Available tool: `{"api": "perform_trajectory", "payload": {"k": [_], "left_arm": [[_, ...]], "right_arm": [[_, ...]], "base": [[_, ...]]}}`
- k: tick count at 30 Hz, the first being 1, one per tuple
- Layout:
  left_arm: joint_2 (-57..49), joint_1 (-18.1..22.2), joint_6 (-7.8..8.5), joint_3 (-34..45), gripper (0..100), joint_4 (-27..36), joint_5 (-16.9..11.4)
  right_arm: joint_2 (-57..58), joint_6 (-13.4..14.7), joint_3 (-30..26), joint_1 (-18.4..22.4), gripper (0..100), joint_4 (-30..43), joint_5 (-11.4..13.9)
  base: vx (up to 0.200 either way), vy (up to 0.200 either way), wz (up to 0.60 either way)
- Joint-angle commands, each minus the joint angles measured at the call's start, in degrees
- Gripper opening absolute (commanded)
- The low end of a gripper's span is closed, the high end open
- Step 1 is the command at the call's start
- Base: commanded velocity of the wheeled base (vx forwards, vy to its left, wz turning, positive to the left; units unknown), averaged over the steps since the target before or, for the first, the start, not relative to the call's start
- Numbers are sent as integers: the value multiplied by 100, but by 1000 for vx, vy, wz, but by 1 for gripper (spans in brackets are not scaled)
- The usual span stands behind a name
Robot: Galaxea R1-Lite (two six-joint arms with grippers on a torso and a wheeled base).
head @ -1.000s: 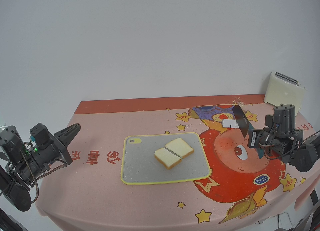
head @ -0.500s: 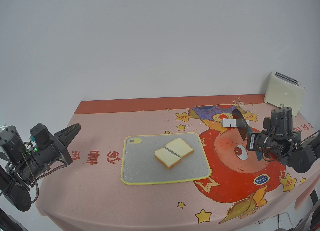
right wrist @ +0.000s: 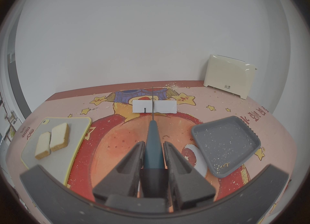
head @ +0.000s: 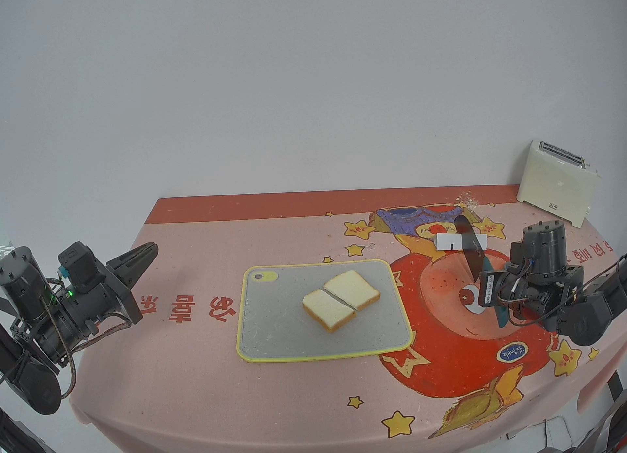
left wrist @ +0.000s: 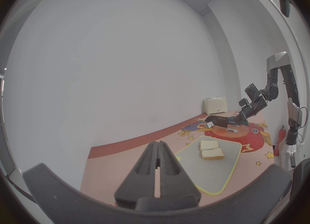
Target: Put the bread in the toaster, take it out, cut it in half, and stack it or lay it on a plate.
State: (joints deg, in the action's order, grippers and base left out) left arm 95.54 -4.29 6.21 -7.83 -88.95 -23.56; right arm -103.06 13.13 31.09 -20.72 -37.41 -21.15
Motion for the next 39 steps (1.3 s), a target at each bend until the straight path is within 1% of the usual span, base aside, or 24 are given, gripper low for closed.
{"api": "perform_trajectory", "payload": {"k": [1, 7, 8, 18, 23, 24, 26, 29, 31, 32, 34, 35, 36, 37, 38, 39], "left_arm": [[0, -2, 4, 0, 0, -105, 1], [0, -2, 4, 9, 0, -105, 1], [0, -2, 4, 9, 0, -105, 1], [0, -2, 4, 9, 0, -105, 1], [0, -2, 4, 9, 0, -105, 1], [0, -2, 4, 9, 0, -105, 1], [0, -2, 4, 9, 0, -105, 1], [0, -2, 4, 9, 0, -105, 1], [0, -19, 4, 9, 0, -105, 1], [0, -28, 4, 9, 0, -105, 19], [9, -37, 4, 9, 0, -105, 1], [9, -46, 4, 18, 0, -105, 1], [9, -54, -5, 9, 0, -105, -8], [9, -54, -14, 9, 0, -105, -8], [9, -195, -76, -44, 0, -105, -34], [9, -265, -102, -61, 0, -105, -43]], "right_arm": [[-12, 5, -24, -11, 0, -3, -3], [-4, 14, -59, -19, 0, -12, -21], [-12, 14, -59, -19, 100, -12, -21], [14, 41, -41, -19, 100, -47, -29], [313, 5, -24, -19, 100, -47, -38], [638, -30, 47, -28, 100, -38, -29], [937, -74, 179, -28, 100, 41, 32], [1192, -91, 249, -90, 100, 50, 129], [1271, -91, 249, -222, 100, 41, 208], [1288, -74, 214, -476, 100, 24, 305], [1244, -56, 214, -749, 100, 6, 410], [1236, -47, 214, -810, 100, -12, 436], [1157, -12, 240, -1048, 100, -29, 533], [1148, -12, 249, -1065, 100, -29, 551], [954, 14, 258, -1320, 100, -56, 665], [875, 32, 249, -1382, 100, -64, 700]], "base": [[0, 0, 0], [0, 0, 0], [0, 0, 0], [0, 0, 0], [0, 0, 0], [0, 0, 0], [0, 0, 0], [0, 0, 0], [0, 0, 0], [0, 0, 0], [0, 0, 0], [0, 0, 0], [0, 0, 0], [0, 0, 0], [0, 0, 0], [0, 0, 0]]}}
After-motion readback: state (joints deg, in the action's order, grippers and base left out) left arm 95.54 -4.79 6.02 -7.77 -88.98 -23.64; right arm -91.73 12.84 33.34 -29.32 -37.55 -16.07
